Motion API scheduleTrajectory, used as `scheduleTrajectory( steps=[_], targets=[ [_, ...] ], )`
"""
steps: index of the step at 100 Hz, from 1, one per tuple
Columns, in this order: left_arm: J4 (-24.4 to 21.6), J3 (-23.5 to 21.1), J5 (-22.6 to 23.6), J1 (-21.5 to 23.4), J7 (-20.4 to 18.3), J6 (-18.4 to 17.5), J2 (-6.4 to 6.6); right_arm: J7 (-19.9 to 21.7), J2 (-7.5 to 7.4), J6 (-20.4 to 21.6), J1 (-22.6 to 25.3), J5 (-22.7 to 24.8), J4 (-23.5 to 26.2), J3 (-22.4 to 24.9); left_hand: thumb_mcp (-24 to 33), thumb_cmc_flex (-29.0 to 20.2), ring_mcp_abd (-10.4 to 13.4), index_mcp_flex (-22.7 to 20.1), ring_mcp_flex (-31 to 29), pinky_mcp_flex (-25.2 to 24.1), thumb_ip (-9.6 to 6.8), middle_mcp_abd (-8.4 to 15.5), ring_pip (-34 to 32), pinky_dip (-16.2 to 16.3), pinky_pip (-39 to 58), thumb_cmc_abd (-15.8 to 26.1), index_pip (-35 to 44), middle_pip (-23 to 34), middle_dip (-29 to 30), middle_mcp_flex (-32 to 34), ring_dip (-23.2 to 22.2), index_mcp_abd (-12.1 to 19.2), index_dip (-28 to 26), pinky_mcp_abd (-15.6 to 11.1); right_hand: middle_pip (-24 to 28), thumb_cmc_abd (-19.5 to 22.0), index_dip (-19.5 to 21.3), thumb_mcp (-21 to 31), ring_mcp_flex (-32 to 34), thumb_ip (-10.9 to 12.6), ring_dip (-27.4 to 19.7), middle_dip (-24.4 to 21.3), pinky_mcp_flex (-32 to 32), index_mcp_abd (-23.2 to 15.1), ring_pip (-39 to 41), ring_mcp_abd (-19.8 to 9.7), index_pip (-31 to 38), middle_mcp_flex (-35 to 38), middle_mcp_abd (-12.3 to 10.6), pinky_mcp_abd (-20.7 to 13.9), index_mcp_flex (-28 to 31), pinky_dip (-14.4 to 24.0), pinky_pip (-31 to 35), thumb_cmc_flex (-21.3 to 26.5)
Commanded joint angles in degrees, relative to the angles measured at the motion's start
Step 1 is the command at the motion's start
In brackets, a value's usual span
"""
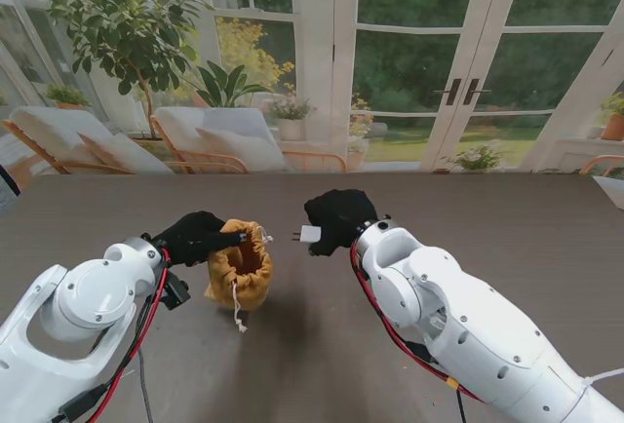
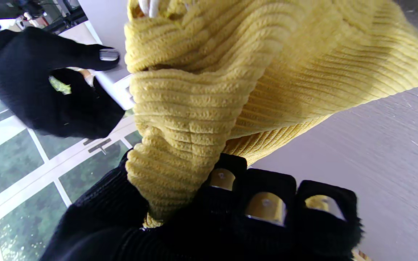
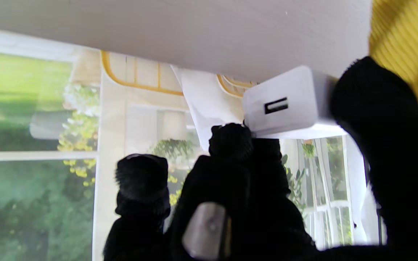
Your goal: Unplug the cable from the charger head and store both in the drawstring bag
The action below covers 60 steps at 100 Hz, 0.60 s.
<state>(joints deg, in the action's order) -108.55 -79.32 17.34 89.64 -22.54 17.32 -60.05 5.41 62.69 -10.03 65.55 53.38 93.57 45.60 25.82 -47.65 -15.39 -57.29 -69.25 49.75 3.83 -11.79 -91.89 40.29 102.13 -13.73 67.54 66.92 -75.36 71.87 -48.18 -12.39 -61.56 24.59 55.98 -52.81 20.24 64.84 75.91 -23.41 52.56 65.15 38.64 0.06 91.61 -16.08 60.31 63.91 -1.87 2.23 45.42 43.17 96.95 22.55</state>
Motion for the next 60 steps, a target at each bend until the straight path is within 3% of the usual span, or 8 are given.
scheduleTrajectory(
  steps=[1, 23, 60],
  targets=[
    [0.44, 0.51, -0.42, -0.87, -1.28, 0.19, -0.24, 0.48, 0.07, 0.38, 0.81, 0.38, 2.46, 0.66, 0.10, -1.15, 3.07, 0.39, -0.45, 0.98, 0.33, 0.41, -1.28, 1.09, 3.69, 3.51, -0.59, 0.06, -0.90, -0.17, -0.19, -6.59, -0.28, 0.50, 2.62, 0.55, 4.25, 4.37, 0.21, 4.19, -0.27, 0.78, 27.41, -0.97, 2.32, -3.24, 8.87, 2.42, 0.97, 0.56, 4.75, 0.91, 3.04, 7.22],
    [2.37, 2.86, -1.19, -3.43, -1.25, 0.43, -0.36, 1.53, -0.14, 0.94, 3.02, 1.44, 7.87, 1.75, 0.55, -1.17, 2.86, -0.02, -1.10, 1.69, 0.33, 0.41, -1.20, 0.86, 3.99, 3.25, -0.50, -0.05, -0.73, 0.29, 0.02, -6.70, -0.23, 1.12, 2.23, -0.01, 4.30, 4.43, 0.22, 4.14, -0.20, 0.55, 27.43, -1.09, 2.43, -3.63, 8.45, 2.90, 0.97, 0.54, 5.27, 0.92, 3.08, 7.23],
    [3.05, 5.32, -2.75, -5.39, -0.44, 1.14, -0.71, 0.06, 0.21, -0.39, 4.41, 1.73, 10.21, -0.91, 1.86, -0.96, 2.06, -0.33, -2.06, 2.82, 0.58, 0.23, -1.00, 0.20, 4.35, 3.05, -0.66, -0.42, -0.44, 1.04, 0.41, -7.02, -0.05, 2.78, 1.69, -1.09, 4.30, 4.48, 0.24, 3.98, 0.22, 0.37, 27.61, -0.91, 3.07, -4.27, 8.10, 3.80, 1.12, 0.43, 6.05, 1.12, 3.73, 7.30]
  ],
)
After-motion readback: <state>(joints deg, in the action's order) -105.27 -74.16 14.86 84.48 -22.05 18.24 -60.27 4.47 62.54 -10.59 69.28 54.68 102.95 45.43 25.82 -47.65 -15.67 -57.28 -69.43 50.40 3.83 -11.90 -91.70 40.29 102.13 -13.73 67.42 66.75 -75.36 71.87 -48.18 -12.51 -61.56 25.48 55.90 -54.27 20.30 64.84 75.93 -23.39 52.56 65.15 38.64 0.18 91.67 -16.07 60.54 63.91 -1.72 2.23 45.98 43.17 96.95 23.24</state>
